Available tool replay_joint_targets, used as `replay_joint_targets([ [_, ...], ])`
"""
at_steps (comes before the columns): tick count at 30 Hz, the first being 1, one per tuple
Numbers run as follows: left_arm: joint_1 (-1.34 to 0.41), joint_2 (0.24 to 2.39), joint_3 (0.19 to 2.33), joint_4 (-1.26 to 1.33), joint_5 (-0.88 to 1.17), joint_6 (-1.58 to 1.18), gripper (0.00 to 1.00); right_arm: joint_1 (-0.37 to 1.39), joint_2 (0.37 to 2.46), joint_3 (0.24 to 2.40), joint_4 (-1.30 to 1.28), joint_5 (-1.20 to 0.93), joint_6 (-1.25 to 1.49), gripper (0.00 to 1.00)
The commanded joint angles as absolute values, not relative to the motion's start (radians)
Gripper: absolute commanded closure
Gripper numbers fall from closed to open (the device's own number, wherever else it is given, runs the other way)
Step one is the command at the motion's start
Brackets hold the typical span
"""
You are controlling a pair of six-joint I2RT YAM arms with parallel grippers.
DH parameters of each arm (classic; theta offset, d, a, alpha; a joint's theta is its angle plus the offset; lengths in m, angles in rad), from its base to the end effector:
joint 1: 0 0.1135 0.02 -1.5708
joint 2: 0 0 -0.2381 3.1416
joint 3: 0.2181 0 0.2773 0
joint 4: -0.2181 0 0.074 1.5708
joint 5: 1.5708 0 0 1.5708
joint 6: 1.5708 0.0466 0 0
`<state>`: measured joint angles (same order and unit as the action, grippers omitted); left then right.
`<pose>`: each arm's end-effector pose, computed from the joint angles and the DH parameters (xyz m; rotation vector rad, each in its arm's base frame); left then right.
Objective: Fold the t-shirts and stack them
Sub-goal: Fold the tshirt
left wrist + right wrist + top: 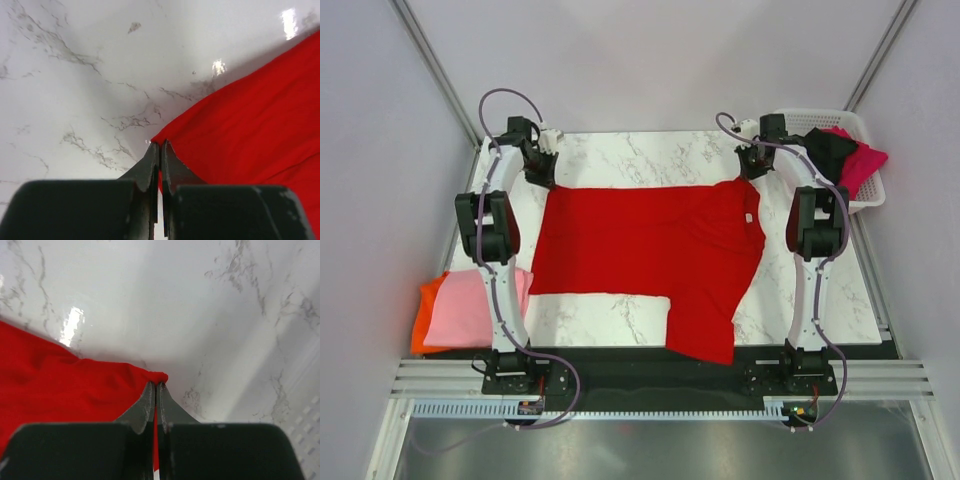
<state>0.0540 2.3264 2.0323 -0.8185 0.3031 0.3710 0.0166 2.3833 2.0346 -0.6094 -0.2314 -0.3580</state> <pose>0.5122 0.0138 0.1595 0.5058 2.5730 -0.2623 0.5362 0.0196 0.1435 -0.5551 2.4359 0.1518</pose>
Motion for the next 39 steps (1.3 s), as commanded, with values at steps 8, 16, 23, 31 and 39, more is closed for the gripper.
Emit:
replay_joint_targets([
  [8, 0.064, 1.982, 2.137, -0.802, 0.388, 0.341, 0.98, 0.009, 1.984, 2.048, -0.557, -0.314, -0.308, 1.00],
  [16, 0.071, 1.715, 2.024, -0.785, 0.397, 0.331, 0.98, 0.011, 1.659, 1.905, -0.512, -0.316, -0.324, 1.00],
  [23, 0.081, 1.432, 1.930, -0.755, 0.382, 0.354, 0.98, 0.009, 1.284, 1.775, -0.521, -0.288, -0.339, 1.00],
  [31, 0.081, 1.108, 1.821, -0.749, 0.361, 0.380, 0.98, 0.011, 0.968, 1.804, -0.656, -0.264, -0.425, 1.00],
  [39, 0.080, 1.034, 1.715, -0.735, 0.393, 0.376, 0.98, 0.012, 0.923, 1.731, -0.644, -0.236, -0.445, 1.00],
])
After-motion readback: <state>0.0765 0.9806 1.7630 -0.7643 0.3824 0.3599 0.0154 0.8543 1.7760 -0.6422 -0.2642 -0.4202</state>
